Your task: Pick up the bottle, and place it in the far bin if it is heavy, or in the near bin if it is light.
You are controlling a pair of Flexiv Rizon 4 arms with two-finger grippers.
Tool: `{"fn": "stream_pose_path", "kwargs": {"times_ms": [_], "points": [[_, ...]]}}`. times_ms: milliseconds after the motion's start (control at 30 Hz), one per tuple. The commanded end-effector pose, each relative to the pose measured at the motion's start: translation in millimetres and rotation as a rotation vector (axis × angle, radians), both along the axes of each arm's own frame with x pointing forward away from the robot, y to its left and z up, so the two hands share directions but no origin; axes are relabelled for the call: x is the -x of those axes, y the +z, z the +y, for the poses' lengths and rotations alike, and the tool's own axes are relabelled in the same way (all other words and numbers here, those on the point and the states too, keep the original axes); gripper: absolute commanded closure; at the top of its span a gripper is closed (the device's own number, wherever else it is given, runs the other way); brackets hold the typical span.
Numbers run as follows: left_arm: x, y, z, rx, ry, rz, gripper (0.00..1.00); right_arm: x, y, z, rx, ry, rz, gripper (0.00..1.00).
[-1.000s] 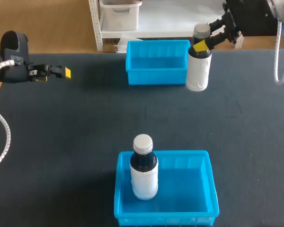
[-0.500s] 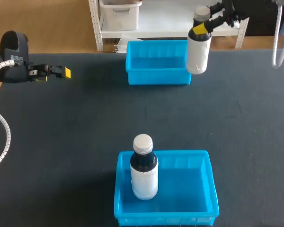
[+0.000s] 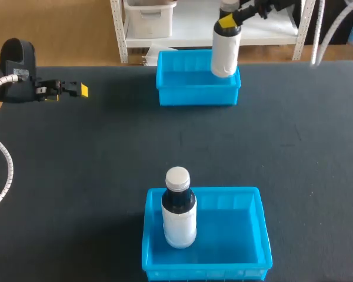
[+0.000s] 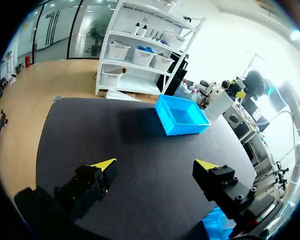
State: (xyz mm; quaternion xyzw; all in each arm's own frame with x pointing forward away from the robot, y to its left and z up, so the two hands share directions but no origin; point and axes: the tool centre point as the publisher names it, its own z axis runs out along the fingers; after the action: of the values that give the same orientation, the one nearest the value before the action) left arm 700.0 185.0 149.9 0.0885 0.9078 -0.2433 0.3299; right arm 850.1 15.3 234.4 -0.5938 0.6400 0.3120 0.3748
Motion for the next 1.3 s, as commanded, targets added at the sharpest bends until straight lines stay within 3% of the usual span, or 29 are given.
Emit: {"fn": "stream_pose_path", "kwargs": {"times_ms": [33,733,1300], "points": [[0.0,0.0,0,0.0,0.0,0.0,0.0,-26.2,-2,17,-0.001,0.066,0.043,1.0],[0.0,0.0,0,0.0,0.0,0.0,0.0,-57.3,-41,95,0.0,0.081,0.117,1.0],[0.0,0.0,0,0.0,0.0,0.0,0.0,-76.0,-75,122,-0.006,0.101,0.171,1.0]]}}
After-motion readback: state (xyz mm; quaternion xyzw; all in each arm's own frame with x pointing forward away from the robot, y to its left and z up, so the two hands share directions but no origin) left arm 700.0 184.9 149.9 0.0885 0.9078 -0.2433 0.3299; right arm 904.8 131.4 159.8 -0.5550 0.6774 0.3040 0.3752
